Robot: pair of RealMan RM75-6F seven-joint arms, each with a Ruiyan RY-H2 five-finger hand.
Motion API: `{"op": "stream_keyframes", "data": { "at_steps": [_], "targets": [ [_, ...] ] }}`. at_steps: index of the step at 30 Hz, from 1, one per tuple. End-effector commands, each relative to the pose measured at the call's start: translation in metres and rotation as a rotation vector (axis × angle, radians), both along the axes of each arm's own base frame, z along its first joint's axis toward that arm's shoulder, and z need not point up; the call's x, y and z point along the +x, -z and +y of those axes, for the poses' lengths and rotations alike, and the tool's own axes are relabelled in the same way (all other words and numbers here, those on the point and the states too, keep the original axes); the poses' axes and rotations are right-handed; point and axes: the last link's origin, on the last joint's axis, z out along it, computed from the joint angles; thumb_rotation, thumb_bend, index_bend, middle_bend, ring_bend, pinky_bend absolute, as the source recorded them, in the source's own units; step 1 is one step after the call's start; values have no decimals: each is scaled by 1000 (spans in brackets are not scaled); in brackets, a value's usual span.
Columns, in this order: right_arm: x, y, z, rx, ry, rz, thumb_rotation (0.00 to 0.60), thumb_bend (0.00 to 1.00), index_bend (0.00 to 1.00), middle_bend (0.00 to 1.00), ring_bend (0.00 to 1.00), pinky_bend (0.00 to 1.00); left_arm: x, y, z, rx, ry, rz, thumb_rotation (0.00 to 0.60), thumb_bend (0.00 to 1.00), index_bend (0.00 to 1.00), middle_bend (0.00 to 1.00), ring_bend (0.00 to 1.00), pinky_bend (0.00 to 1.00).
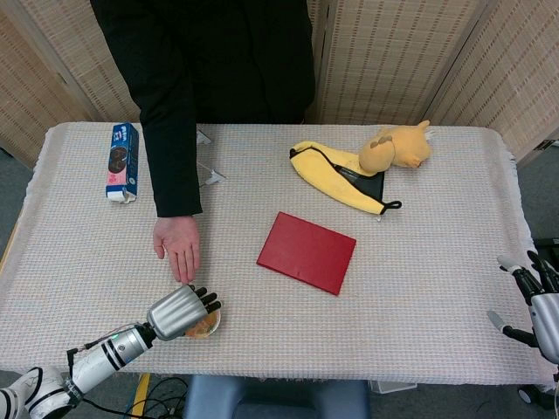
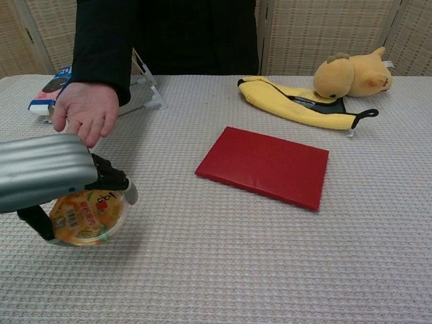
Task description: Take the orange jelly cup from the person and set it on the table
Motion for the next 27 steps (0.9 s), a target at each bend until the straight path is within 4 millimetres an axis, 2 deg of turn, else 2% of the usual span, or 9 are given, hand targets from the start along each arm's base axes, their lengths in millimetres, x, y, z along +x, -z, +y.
{"op": "stream_keyframes", "data": {
  "at_steps": [1, 4, 9, 12, 20, 27],
  "targets": [
    [0, 1, 0, 4, 1, 1, 600, 212, 136, 260, 84, 167, -5, 3, 4, 31, -42, 24, 600, 102, 310, 368, 438, 774],
    [1, 2, -1, 6, 0, 2, 600, 212, 137, 259, 84, 166, -6, 2, 2, 55, -60, 37, 600, 12, 180, 260, 329, 708],
    [2, 2, -2, 8, -1, 5, 600, 212, 137, 259, 84, 166, -7, -3, -6, 68, -88, 45, 600, 0, 112, 131, 214, 536],
    [2, 1, -2, 6, -1, 6, 600, 212, 137, 260, 84, 166, -9, -12, -12, 84, -113, 42, 600, 0, 102, 115, 201, 516],
    [1, 1, -1, 14, 4, 10, 600, 212, 137, 260, 84, 166, -30, -61, -37, 169, -287, -79, 600, 0, 162, 114, 217, 516],
    [1, 2, -2, 15, -6, 4, 600, 212, 137, 259, 84, 166, -72, -112, -61, 320, -551, -171, 600, 0, 206, 116, 220, 516]
  ]
}}
